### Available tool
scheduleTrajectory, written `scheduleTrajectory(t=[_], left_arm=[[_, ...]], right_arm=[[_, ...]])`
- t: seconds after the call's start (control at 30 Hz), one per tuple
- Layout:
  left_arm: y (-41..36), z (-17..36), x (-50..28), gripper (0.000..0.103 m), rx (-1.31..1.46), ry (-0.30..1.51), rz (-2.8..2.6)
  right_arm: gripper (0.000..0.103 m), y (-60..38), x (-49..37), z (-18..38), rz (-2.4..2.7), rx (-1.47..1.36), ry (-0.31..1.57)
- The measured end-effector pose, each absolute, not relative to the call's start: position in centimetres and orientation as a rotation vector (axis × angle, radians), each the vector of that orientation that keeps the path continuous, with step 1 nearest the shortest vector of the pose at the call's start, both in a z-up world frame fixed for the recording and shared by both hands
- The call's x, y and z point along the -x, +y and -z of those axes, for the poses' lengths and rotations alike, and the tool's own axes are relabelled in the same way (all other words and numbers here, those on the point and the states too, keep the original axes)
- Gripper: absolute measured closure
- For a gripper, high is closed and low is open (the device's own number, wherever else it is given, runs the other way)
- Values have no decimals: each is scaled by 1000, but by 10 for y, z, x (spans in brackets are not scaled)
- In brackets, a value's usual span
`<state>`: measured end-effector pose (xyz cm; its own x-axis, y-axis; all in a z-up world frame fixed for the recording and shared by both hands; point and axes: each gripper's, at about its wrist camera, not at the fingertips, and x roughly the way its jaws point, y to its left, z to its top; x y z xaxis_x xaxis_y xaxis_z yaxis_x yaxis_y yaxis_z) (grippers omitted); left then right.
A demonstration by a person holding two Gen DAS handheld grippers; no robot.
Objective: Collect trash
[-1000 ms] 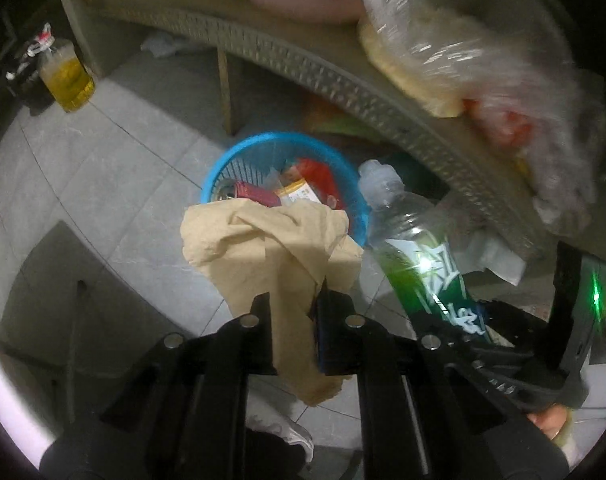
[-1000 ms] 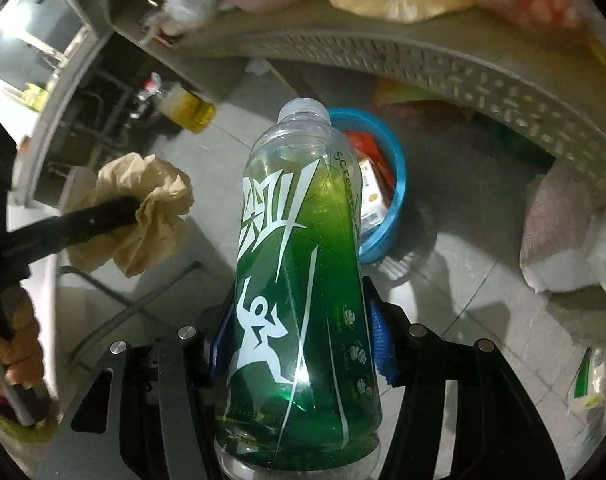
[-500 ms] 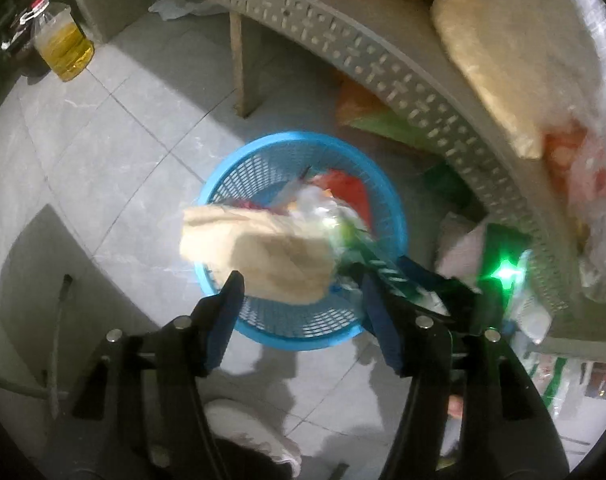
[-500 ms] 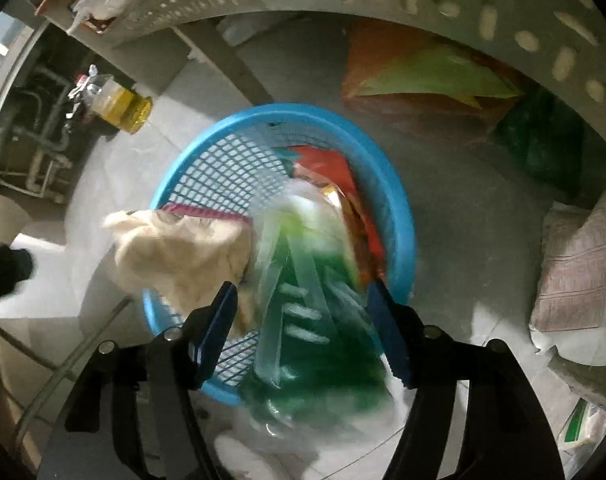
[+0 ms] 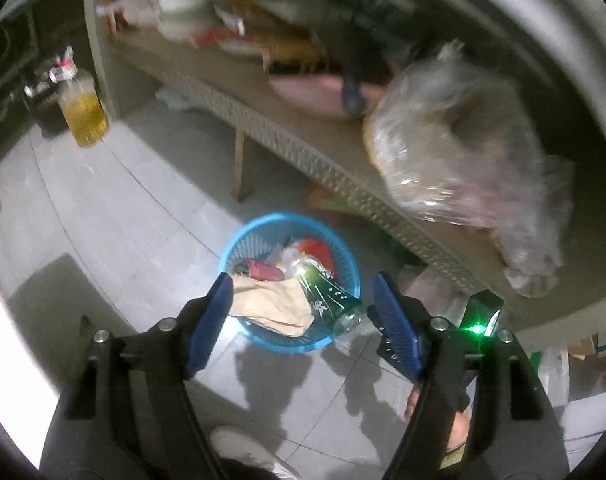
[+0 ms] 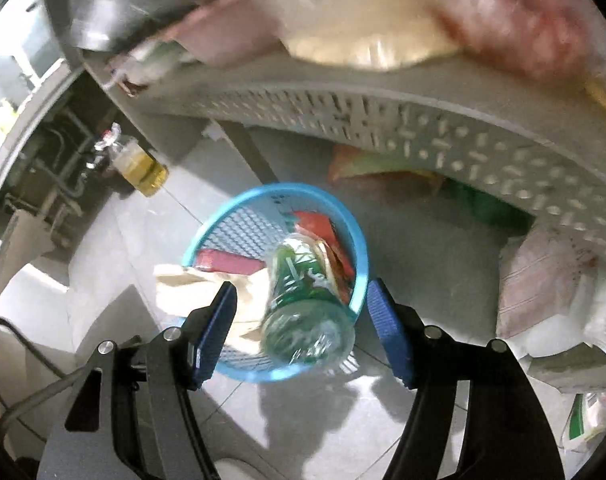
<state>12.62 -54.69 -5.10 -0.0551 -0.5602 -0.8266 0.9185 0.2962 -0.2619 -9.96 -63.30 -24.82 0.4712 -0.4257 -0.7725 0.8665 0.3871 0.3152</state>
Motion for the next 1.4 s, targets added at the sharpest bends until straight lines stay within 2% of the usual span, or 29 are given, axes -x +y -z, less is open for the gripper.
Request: scheduleTrajectory(t=[0.2, 0.3, 0.4, 0.63, 0.8, 1.07, 1.4], left_arm=[[-432, -6, -118, 21, -363, 897, 1241], [-378, -21, -110, 19, -296, 856, 1218], [-323, -31, -100, 11, -223, 824, 1175], [-213, -8, -77, 9, -49, 851, 902], [-159, 5, -54, 9, 13, 854, 796], [-129, 14, -22, 9, -89, 783, 551], [-147, 1, -9, 9, -122, 753, 477]], right_arm=[[37, -578, 118, 206, 866, -707, 627], [37, -542, 128, 182, 824, -673, 622], [37, -499, 130, 154, 768, -599, 629], [8, -397, 126, 86, 637, -338, 636], [7, -336, 124, 51, 562, -228, 637], [7, -287, 117, 41, 539, -157, 687], [6, -280, 129, 16, 635, -62, 591]])
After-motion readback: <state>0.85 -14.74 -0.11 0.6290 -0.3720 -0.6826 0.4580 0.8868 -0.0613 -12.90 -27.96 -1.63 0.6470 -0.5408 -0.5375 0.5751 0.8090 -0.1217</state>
